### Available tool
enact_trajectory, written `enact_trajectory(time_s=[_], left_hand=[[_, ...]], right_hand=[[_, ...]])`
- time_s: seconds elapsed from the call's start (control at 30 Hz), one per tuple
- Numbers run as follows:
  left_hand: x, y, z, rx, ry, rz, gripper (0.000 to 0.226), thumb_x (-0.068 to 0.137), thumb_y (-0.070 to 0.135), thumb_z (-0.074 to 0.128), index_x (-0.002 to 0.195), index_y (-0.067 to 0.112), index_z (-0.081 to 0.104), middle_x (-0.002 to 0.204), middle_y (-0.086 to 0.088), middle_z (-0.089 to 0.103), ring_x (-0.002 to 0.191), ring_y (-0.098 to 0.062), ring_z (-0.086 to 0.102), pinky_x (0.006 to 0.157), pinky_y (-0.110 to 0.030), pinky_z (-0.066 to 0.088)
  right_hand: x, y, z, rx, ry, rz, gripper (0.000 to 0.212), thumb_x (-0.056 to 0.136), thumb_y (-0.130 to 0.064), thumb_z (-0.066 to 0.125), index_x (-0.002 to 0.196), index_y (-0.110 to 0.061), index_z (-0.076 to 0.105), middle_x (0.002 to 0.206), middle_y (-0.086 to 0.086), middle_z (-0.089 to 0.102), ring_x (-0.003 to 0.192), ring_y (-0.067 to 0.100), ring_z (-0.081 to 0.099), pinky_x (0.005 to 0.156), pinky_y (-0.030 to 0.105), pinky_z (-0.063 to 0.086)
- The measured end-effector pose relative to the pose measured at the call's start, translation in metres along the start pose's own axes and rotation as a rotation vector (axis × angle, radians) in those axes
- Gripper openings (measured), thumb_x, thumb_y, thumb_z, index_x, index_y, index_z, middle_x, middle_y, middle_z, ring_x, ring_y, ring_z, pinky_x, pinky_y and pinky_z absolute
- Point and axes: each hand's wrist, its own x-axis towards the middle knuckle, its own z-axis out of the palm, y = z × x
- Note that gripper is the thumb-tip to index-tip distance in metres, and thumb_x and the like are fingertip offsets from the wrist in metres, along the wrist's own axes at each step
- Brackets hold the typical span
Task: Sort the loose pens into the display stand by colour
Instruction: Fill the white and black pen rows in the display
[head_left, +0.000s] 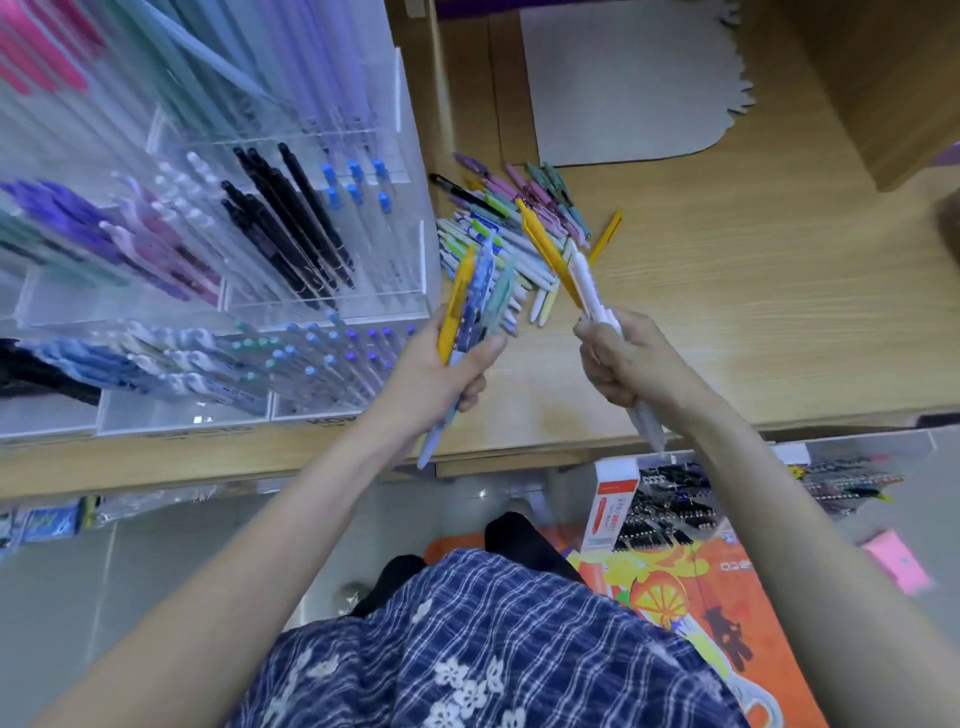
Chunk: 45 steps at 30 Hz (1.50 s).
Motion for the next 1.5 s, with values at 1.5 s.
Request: enact_trajectory(time_s=[1.5], left_hand=[[-0.1,0.102,-0.5,-0.175,0.737,0.349,0.016,0.097,0.024,0.047,0.097,0.008,0.046,0.07,-0.003,0.054,0.052,-0.011,0.043,0.041,-0.018,0.038]], right_hand=[[0.125,-0.282,0.517,-0.66,0.087,-0.988,0.027,0.084,-0.023,0.068,0.079,0.003,0.065,0.071,0.018,0.064,0.067,0.029,0.057,0.061,0.032,0.039]])
